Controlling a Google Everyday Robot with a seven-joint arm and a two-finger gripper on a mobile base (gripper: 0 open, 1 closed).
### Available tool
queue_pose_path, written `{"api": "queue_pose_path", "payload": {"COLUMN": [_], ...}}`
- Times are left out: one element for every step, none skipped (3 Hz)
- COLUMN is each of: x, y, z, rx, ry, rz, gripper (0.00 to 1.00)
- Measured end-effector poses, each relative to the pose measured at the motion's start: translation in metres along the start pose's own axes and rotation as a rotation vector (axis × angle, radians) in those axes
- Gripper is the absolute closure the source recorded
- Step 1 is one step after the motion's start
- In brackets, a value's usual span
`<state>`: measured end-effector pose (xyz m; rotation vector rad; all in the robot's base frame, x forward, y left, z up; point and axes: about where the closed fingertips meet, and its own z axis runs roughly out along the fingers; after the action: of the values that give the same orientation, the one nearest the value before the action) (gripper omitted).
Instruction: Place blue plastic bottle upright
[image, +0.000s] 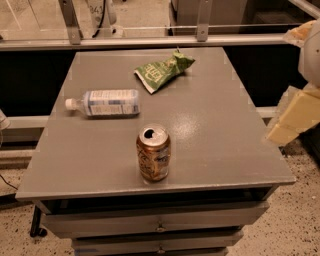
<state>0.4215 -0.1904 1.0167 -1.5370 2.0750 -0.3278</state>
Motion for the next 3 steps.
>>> {"api": "queue_pose_path", "payload": {"x": [0.0,-0.033,-0.099], "y": [0.0,-0.012,-0.034], "z": [0.0,0.015,0.049], "rx": [0.0,0.007,0.004], "ry": [0.0,-0.074,-0.168], "rz": [0.0,-0.032,-0.088], "gripper": [0.0,0.0,0.0]}}
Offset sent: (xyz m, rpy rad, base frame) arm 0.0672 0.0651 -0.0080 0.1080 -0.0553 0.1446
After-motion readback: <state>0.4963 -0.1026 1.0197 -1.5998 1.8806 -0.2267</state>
